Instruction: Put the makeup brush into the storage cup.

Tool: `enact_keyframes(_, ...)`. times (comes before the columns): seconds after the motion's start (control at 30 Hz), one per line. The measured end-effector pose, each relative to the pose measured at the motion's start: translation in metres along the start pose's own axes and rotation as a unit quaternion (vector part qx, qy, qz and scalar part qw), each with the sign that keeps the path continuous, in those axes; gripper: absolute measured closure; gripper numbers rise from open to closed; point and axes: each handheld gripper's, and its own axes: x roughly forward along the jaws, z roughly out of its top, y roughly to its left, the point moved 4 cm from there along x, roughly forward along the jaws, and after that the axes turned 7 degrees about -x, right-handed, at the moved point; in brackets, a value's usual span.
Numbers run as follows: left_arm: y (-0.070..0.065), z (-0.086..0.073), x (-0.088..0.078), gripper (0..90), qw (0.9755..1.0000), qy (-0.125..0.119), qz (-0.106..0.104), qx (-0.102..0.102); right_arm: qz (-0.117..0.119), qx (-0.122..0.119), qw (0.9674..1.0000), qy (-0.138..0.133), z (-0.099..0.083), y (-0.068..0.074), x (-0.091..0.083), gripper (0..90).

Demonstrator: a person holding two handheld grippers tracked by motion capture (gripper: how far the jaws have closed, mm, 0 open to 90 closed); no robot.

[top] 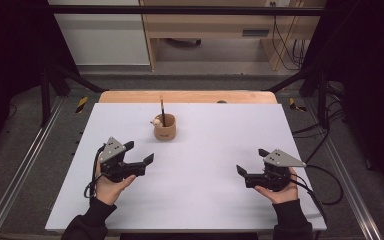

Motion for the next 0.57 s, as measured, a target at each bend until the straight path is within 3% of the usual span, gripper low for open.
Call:
enact_keyframes(0.23, 0.01, -0.018, -0.015, 14.1, 0.9998, -0.005, 0.002, -0.018, -0.002, 0.001, 1.0, 0.001, 0.0, 0.0, 0.0, 5.9)
enact_keyframes(0.57, 0.017, -0.032, -0.022, 13.7, 0.9997, 0.002, 0.012, -0.023, -0.003, 0.002, 1.0, 0.001, 0.0, -0.001, -0.001, 5.9)
